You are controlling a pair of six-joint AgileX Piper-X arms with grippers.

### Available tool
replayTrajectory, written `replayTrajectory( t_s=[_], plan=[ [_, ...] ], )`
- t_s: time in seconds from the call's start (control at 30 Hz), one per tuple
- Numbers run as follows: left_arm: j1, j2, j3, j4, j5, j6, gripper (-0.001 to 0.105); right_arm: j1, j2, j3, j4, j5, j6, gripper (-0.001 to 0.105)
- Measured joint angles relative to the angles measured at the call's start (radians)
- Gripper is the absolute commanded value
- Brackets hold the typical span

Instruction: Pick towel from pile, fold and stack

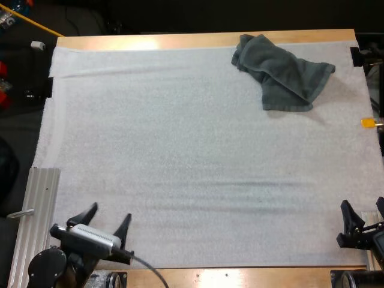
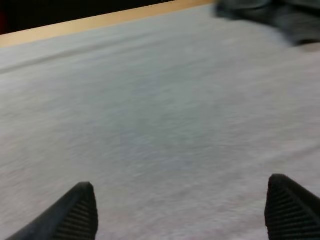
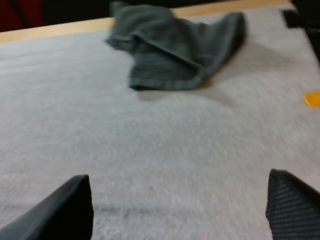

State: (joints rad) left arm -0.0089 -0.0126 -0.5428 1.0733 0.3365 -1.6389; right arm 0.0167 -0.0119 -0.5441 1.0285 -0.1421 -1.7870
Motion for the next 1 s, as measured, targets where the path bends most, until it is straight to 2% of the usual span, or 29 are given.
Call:
replayTrajectory(
  t_s=[0.33,0.6,0.8,1.0],
  plan=[
    [-0.106,0.001,-0.055,-0.084,0.145,0.0,0.067,0.0,0.032,-0.088,0.002,-0.153,-0.016,0.07],
    [-0.109,0.037,-0.073,-0.113,0.151,-0.001,0.067,0.0,0.226,-0.156,-0.022,-0.171,-0.022,0.07],
    [-0.109,0.037,-0.073,-0.118,0.152,-0.002,0.067,0.0,0.423,-0.207,-0.121,-0.163,-0.017,0.07],
    [-0.109,0.037,-0.073,-0.118,0.152,-0.002,0.067,0.0,0.649,-0.263,-0.225,-0.148,0.038,0.07]
  ],
)
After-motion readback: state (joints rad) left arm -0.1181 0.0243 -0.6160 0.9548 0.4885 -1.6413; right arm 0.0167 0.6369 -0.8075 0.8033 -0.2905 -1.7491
